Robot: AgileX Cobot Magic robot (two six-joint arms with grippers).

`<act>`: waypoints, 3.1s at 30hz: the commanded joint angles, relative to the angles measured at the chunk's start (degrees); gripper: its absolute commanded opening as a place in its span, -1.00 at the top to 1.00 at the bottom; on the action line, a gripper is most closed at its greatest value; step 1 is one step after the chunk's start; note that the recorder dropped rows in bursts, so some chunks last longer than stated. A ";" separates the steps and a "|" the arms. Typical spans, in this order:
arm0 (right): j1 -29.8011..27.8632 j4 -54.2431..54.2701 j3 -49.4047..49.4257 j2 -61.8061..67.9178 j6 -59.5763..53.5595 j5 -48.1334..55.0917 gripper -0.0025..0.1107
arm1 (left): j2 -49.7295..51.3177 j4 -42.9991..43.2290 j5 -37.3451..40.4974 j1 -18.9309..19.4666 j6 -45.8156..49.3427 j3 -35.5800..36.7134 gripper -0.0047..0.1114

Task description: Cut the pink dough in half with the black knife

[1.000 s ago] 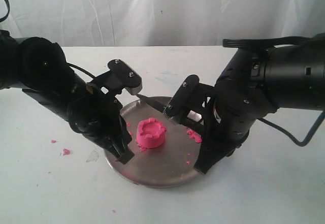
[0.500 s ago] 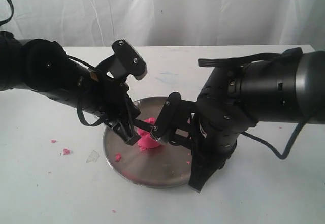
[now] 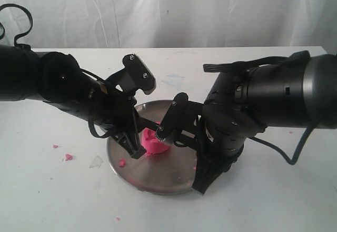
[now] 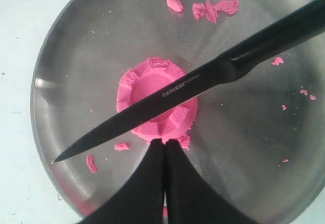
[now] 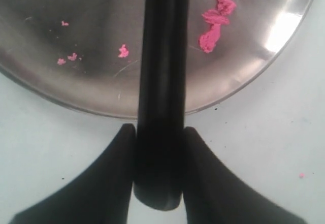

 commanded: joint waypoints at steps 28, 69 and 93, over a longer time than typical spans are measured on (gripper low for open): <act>0.40 -9.00 -0.26 3.27 11.30 -0.06 0.96 | 6.17 0.05 -17.79 0.40 1.49 -0.17 0.92; 1.54 -8.32 0.36 3.37 8.26 -0.56 0.96 | 13.01 0.20 -21.91 0.40 3.86 -0.17 0.92; 1.54 -10.21 0.36 6.30 8.26 -3.74 0.96 | 16.82 -1.37 -11.64 0.90 -0.13 -0.17 0.92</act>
